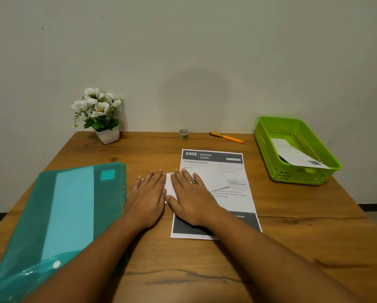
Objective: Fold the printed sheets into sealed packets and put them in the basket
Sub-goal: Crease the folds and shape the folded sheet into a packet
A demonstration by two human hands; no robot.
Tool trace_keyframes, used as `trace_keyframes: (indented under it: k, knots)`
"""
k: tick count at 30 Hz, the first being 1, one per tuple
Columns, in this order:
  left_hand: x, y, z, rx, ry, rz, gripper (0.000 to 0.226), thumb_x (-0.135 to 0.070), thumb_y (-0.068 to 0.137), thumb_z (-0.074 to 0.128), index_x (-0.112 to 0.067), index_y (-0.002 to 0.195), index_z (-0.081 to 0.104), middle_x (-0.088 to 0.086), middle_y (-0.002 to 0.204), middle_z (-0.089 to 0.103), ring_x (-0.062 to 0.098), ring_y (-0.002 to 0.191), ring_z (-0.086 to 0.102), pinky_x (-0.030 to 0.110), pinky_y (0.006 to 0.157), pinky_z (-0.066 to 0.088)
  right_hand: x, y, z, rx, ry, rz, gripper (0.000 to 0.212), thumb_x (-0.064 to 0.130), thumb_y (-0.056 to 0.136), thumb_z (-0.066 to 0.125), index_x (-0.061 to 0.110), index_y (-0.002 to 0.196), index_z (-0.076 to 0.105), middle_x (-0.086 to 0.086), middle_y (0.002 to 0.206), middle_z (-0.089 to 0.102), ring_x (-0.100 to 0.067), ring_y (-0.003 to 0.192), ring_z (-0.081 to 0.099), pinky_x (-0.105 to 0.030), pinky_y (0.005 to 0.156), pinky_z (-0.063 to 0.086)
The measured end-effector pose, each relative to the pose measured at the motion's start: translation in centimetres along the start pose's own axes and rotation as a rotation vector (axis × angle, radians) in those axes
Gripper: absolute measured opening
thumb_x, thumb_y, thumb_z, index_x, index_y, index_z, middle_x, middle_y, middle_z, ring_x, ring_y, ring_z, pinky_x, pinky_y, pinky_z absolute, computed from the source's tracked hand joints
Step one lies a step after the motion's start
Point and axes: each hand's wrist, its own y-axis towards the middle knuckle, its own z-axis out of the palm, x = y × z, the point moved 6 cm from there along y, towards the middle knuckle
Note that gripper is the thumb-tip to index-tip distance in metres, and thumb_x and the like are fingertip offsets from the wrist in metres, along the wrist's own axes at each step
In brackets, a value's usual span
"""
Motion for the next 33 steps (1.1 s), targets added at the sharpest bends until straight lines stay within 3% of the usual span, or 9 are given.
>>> trace_keyframes:
  k: [6,13,20,23,27,30,33]
  knots:
    - [0.0,0.0,0.0,0.006,-0.004,0.000,0.072,-0.048,0.097,0.006,-0.022,0.164,0.013,-0.003,0.172,0.011,0.016,0.158,0.005,0.041,0.128,0.001,-4.0,-0.1,-0.5,0.063,-0.006,0.096,0.080,0.062,0.106,0.016,0.011,0.166,0.002,-0.008,0.174,-0.002,-0.022,0.161,-0.006,-0.045,0.130,-0.003]
    - [0.0,0.1,-0.1,0.024,0.004,-0.001,0.073,-0.048,0.097,0.004,-0.023,0.165,0.012,-0.005,0.172,0.009,0.014,0.158,0.003,0.038,0.127,-0.001,-8.7,-1.3,-1.5,0.093,0.009,0.201,0.082,0.065,0.105,0.015,0.013,0.166,-0.001,-0.005,0.174,-0.005,-0.020,0.160,-0.008,-0.046,0.130,-0.003]
    - [0.0,0.2,-0.2,0.018,-0.027,-0.007,0.069,-0.048,0.100,0.010,-0.024,0.164,0.015,-0.005,0.171,0.012,0.015,0.158,0.006,0.037,0.126,0.000,-10.3,-2.0,-1.9,0.058,0.009,0.194,0.083,0.066,0.104,0.015,0.013,0.166,0.000,-0.005,0.174,-0.004,-0.019,0.160,-0.007,-0.043,0.130,-0.004]
    - [0.0,1.1,-0.8,0.008,-0.060,-0.024,0.055,-0.043,0.108,0.033,-0.025,0.160,0.032,-0.005,0.167,0.027,0.017,0.154,0.022,0.042,0.124,0.017,-10.3,-2.0,-1.8,0.034,0.009,0.190,0.083,0.066,0.104,0.016,0.013,0.166,0.002,-0.005,0.174,-0.001,-0.019,0.161,-0.005,-0.044,0.130,-0.003]
    - [0.4,4.7,-2.5,-0.139,-0.257,-0.038,0.041,-0.037,0.101,0.056,-0.027,0.140,0.057,-0.005,0.137,0.058,0.015,0.125,0.051,0.044,0.104,0.048,-10.3,-2.0,-1.8,0.017,0.004,0.186,0.082,0.065,0.105,0.016,0.013,0.166,0.003,-0.005,0.175,-0.001,-0.020,0.161,-0.004,-0.044,0.130,-0.002]
    - [0.5,9.4,-2.8,-0.177,-0.338,-0.070,0.038,-0.034,0.101,0.058,-0.027,0.138,0.057,-0.004,0.129,0.060,0.015,0.115,0.058,0.046,0.095,0.056,-10.3,-2.0,-1.8,0.007,-0.001,0.188,0.082,0.066,0.104,0.016,0.013,0.166,0.004,-0.004,0.175,0.000,-0.019,0.161,-0.004,-0.043,0.130,-0.003]
    - [-0.2,14.2,-3.3,-0.210,-0.302,-0.072,0.039,-0.035,0.101,0.059,-0.028,0.140,0.054,-0.001,0.134,0.059,0.018,0.116,0.059,0.044,0.090,0.056,-10.4,-2.0,-1.7,0.011,0.005,0.190,0.082,0.066,0.104,0.015,0.014,0.166,0.003,-0.003,0.175,-0.002,-0.019,0.161,-0.004,-0.045,0.130,-0.001]
